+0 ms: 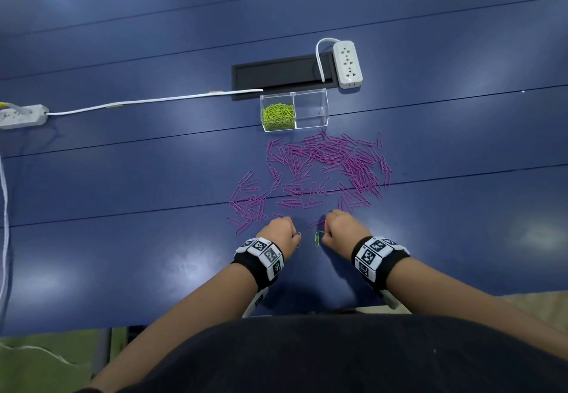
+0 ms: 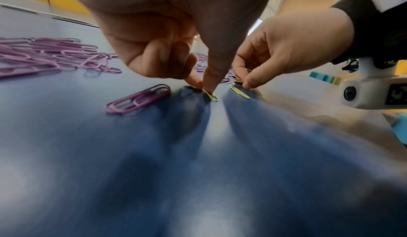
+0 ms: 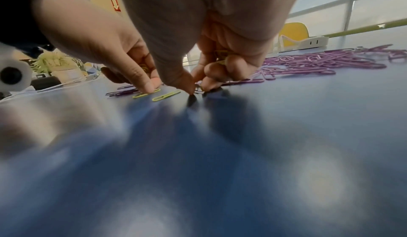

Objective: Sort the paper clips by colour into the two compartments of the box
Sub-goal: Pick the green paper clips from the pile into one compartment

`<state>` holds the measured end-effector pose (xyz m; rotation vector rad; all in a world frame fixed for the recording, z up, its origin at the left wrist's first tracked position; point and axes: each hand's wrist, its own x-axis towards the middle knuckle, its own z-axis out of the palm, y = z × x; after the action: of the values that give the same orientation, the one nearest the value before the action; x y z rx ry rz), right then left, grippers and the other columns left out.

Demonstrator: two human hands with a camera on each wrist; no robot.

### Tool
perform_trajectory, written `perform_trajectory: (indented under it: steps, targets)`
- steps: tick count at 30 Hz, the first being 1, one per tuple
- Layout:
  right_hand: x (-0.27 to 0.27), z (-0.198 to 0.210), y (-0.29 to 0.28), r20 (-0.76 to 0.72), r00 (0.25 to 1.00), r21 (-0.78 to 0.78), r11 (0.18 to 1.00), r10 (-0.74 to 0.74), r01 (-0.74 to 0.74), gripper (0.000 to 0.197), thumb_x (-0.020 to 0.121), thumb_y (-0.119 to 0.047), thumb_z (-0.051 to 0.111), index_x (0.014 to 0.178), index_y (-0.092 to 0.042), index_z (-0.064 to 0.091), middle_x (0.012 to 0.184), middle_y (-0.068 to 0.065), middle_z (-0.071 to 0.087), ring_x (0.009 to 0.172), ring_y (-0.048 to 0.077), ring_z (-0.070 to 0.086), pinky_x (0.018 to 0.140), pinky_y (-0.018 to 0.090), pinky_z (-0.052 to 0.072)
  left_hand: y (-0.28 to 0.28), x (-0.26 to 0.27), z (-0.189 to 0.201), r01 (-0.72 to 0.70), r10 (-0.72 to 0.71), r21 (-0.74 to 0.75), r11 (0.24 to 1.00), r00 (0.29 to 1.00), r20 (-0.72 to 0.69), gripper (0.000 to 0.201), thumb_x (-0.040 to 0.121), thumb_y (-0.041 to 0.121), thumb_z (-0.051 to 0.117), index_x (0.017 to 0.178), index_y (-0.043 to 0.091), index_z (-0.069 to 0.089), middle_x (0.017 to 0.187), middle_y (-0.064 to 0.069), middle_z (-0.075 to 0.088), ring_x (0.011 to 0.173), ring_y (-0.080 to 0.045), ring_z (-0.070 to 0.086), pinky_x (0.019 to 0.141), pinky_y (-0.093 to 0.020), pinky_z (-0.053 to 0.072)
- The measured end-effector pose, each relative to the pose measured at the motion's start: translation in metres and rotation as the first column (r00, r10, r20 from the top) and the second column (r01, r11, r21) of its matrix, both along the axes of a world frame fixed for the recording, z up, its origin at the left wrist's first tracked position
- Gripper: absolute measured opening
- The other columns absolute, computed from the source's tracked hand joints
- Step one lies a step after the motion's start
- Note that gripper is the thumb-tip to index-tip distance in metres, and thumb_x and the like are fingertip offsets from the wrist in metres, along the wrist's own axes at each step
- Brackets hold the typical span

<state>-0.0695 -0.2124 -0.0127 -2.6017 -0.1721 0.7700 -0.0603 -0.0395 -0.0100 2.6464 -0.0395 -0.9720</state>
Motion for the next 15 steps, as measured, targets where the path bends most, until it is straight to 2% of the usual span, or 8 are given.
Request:
perform_trajectory:
  steps: [2,4,6,7,9,11,13,15]
  targets:
    - [0.0,0.0,-0.003,-0.006,1.0,0.045,0.999,-0.007,0.007,0.016,0.082,-0.007,0.05,0.097,-0.005,0.054,0.102,0.012,0.057,0.097,0.03,0.053,0.081,0.032,0.039,-0.002,-0.001,-0.003,0.003,-0.003,-0.006,1.0,1.0,0.003,0.015,0.089,0.026,0.051,0.093,0.013,0.057,0.097,-0.006,0.065,0.086,-0.028,0.062,0.076,-0.039,0.054]
    - [0.001,0.001,-0.009,-0.035,0.998,0.115,0.992,-0.044,0.047,0.022,0.083,-0.007,0.049,0.104,-0.008,0.054,0.09,0.002,0.055,0.088,0.026,0.053,0.076,0.029,0.038,-0.002,-0.001,-0.003,0.003,-0.003,-0.026,1.0,1.0,-0.005,0.013,0.088,0.024,0.05,0.091,0.013,0.058,0.095,-0.007,0.065,0.085,-0.029,0.062,0.075,-0.04,0.055]
    - [0.003,0.002,-0.015,-0.045,0.995,0.194,0.976,-0.094,0.101,0.025,0.084,-0.01,0.052,0.109,-0.013,0.057,0.078,-0.009,0.05,0.08,0.018,0.05,0.076,0.025,0.04,-0.002,0.0,-0.003,0.009,-0.01,-0.048,0.999,1.0,-0.02,0.012,0.087,0.022,0.052,0.09,0.012,0.057,0.095,-0.008,0.065,0.086,-0.03,0.062,0.078,-0.04,0.054]
    - [0.005,0.003,-0.016,-0.051,0.991,0.219,0.967,-0.122,0.13,0.023,0.085,-0.011,0.052,0.106,-0.014,0.061,0.077,-0.01,0.05,0.078,0.015,0.049,0.076,0.023,0.039,-0.003,0.001,-0.003,0.022,-0.024,-0.051,0.998,0.999,-0.026,0.012,0.087,0.022,0.052,0.09,0.012,0.057,0.097,-0.008,0.064,0.088,-0.03,0.061,0.079,-0.04,0.054]
    - [0.01,0.005,-0.018,-0.1,0.98,0.255,0.947,-0.175,0.195,0.018,0.088,-0.01,0.049,0.086,-0.017,0.065,0.075,-0.009,0.055,0.07,0.01,0.05,0.072,0.022,0.038,-0.004,0.001,-0.003,0.057,-0.059,-0.06,0.997,0.998,-0.022,0.01,0.088,0.02,0.051,0.09,0.01,0.053,0.102,-0.008,0.058,0.089,-0.031,0.06,0.079,-0.04,0.052]
    - [0.014,0.008,-0.018,-0.238,0.941,0.307,0.9,-0.242,0.309,0.027,0.089,-0.009,0.045,0.069,-0.02,0.06,0.063,-0.006,0.056,0.055,0.008,0.049,0.059,0.023,0.041,-0.002,0.001,-0.006,0.049,-0.051,-0.114,0.992,0.999,-0.012,0.007,0.087,0.019,0.05,0.086,0.012,0.048,0.096,-0.008,0.055,0.085,-0.031,0.058,0.078,-0.04,0.051]
    - [0.016,0.009,-0.016,-0.348,0.898,0.338,0.858,-0.269,0.387,0.029,0.09,-0.009,0.045,0.065,-0.018,0.057,0.057,0.0,0.056,0.047,0.01,0.047,0.047,0.02,0.041,0.0,0.001,-0.008,-0.022,0.022,-0.195,0.981,1.0,0.0,0.01,0.086,0.019,0.051,0.081,0.015,0.044,0.08,-0.003,0.053,0.074,-0.027,0.053,0.071,-0.037,0.048]
    - [0.018,0.008,-0.012,-0.395,0.886,0.36,0.846,-0.243,0.393,0.024,0.09,-0.009,0.05,0.067,-0.017,0.055,0.06,0.001,0.056,0.048,0.011,0.048,0.041,0.014,0.038,0.001,0.005,-0.006,-0.163,0.171,-0.261,0.951,0.985,0.008,0.013,0.086,0.02,0.052,0.078,0.017,0.043,0.071,0.0,0.053,0.067,-0.022,0.048,0.064,-0.032,0.042]
